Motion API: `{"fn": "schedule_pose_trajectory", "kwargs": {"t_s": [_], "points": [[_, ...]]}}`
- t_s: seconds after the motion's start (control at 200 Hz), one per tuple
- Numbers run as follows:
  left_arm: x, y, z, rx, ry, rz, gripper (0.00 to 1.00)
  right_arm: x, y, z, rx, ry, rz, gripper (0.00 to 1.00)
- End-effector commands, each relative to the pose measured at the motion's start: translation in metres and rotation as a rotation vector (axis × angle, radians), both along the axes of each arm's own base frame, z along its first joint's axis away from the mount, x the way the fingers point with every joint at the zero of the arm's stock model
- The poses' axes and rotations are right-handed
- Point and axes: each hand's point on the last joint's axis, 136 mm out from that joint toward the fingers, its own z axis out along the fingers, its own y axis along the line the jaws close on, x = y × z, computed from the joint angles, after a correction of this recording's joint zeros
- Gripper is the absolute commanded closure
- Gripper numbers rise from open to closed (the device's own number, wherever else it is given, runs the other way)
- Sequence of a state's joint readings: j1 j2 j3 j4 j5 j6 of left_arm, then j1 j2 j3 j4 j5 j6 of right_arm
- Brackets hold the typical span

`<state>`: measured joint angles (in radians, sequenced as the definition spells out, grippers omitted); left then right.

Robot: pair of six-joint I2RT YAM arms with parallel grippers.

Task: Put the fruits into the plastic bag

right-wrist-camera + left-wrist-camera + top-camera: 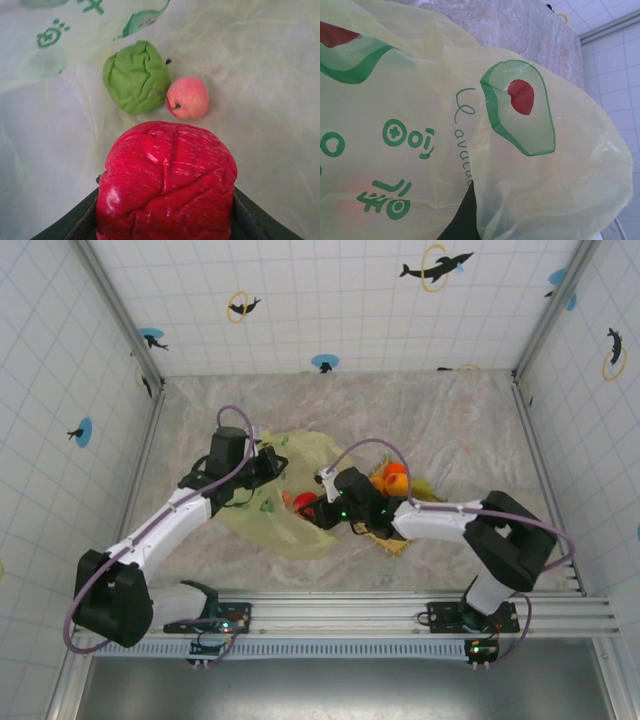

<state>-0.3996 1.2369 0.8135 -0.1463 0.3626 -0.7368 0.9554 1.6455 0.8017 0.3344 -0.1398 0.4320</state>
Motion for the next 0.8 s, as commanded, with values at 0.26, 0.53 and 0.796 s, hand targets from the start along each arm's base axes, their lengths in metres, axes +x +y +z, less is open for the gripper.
{"fn": "schedule_pose_trajectory", "kwargs": {"t_s": [0.26, 0.53, 0.796], "points": [[-0.006, -0.014, 0.01, -0.067, -0.015, -0.067, 1.0, 0.076, 0.012, 0.011, 0.153, -0.053, -0.486, 0.48], [-0.005, -0.017, 0.011, -0.065, -0.021, -0.086, 1.0, 0.104, 0.042, 0.0, 0.255, 0.009, -0.602, 0.39], [-0.004, -0.016, 0.007, -0.05, -0.013, -0.085, 1.0, 0.093, 0.056, 0.01, 0.286, 0.026, -0.445, 0.21]]}}
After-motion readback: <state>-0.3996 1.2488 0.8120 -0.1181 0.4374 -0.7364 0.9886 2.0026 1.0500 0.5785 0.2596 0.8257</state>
